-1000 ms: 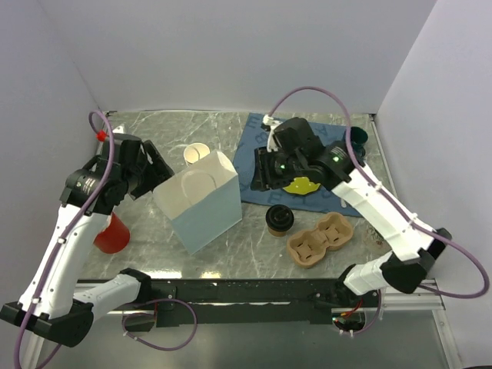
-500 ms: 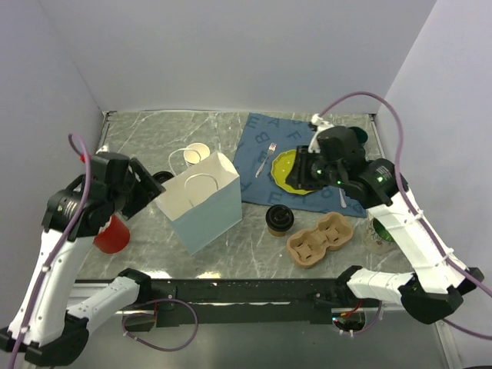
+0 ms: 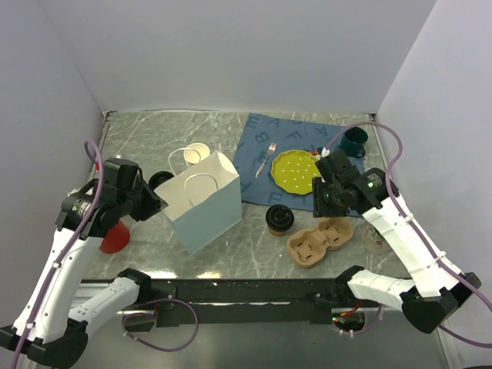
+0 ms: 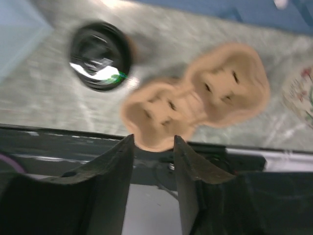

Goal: Pack the takeout coffee

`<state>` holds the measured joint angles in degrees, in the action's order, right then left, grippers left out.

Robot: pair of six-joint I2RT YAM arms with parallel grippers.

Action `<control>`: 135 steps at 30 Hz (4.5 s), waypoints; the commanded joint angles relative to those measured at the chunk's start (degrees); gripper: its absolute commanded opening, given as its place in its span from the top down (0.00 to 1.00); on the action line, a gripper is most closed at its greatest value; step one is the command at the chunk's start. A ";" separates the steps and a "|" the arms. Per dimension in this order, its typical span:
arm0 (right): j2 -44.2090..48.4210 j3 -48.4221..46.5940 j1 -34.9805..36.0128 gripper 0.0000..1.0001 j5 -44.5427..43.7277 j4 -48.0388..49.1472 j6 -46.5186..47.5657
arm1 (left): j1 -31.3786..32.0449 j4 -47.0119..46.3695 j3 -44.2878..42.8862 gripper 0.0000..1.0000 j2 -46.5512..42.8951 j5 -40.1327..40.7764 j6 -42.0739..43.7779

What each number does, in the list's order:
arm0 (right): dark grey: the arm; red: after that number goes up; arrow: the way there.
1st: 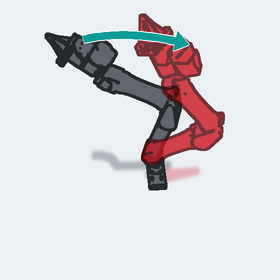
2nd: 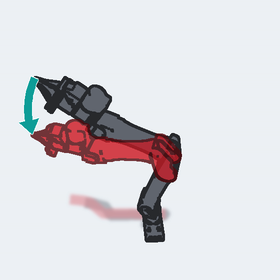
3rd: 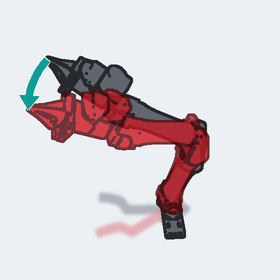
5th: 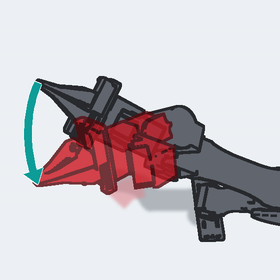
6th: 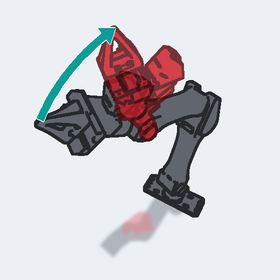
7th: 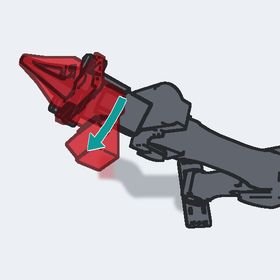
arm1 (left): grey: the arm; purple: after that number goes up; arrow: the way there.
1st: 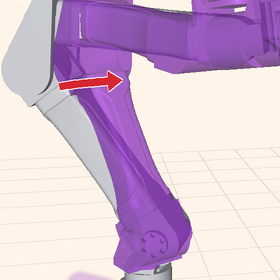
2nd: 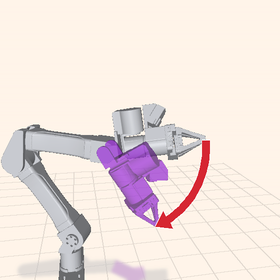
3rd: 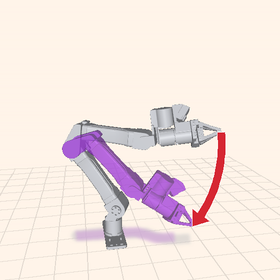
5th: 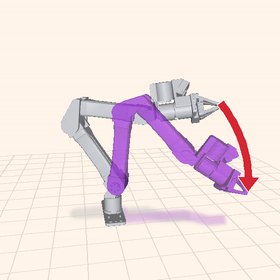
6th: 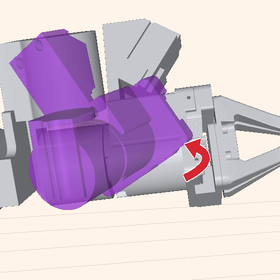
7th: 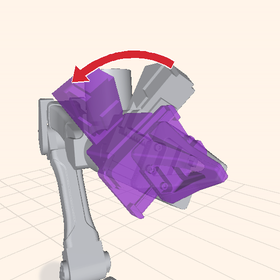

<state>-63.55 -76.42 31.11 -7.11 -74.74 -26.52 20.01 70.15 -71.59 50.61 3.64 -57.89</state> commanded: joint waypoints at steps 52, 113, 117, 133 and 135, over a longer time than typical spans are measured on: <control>-3.33 20.27 -11.95 0.61 0.79 11.73 -0.74 | 0.03 4.73 -12.96 0.40 4.85 -0.65 17.19; -14.58 19.29 -13.36 0.36 17.57 10.05 45.42 | 5.21 4.47 -17.62 0.27 8.63 0.93 21.41; -14.85 19.29 -13.45 0.37 18.01 9.88 45.68 | 5.74 4.73 -17.79 0.27 8.80 2.16 21.50; -15.90 19.56 -13.36 0.42 18.10 9.70 45.24 | 8.11 5.08 -19.11 0.26 9.68 5.94 21.77; -16.08 19.56 -13.45 0.43 18.10 9.70 45.24 | 8.46 5.17 -19.02 0.26 9.68 6.38 21.77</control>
<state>-79.35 -55.18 17.96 10.74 -64.53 18.92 27.68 75.07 -88.55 60.05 7.84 -37.06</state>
